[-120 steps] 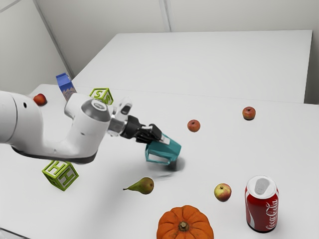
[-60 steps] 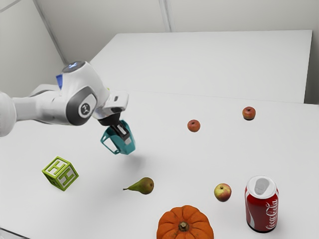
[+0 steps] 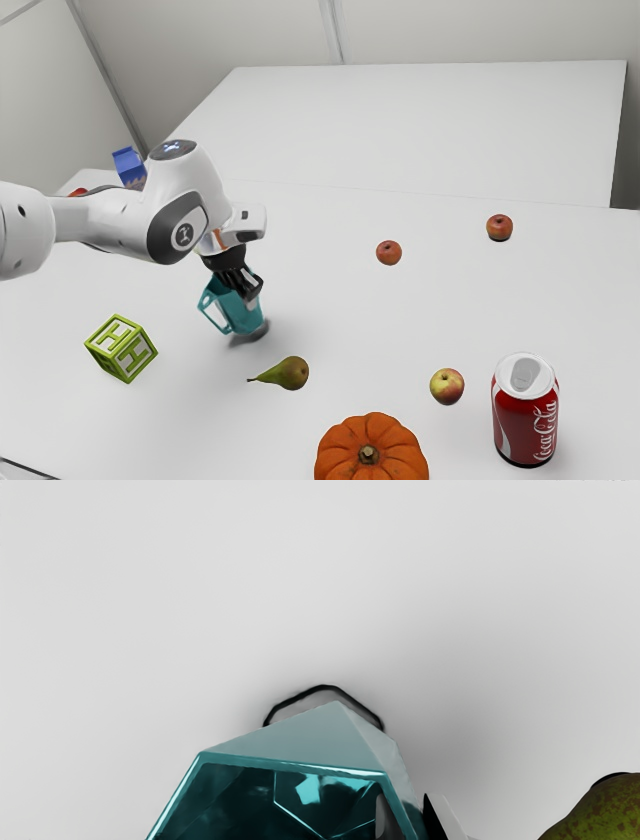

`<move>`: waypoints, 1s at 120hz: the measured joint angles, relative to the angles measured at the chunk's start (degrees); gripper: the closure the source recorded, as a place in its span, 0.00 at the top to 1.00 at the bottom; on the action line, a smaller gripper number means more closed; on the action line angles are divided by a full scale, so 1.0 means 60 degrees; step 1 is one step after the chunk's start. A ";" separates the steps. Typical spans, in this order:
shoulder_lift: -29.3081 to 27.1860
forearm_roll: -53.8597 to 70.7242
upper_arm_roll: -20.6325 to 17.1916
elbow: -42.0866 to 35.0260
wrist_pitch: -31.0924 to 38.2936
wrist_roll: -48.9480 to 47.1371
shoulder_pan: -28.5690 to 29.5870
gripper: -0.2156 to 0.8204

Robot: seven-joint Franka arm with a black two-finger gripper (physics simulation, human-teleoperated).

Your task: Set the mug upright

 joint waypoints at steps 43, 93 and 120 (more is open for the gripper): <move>-0.0079 -0.0051 -0.0002 -0.0004 -0.0025 -0.0698 0.0003 0.49; 0.1242 -0.0166 -0.0355 0.4686 -0.2430 -0.1199 0.0665 0.75; 0.2716 -0.0245 -0.0827 0.7775 -0.5068 -0.1303 0.1319 0.78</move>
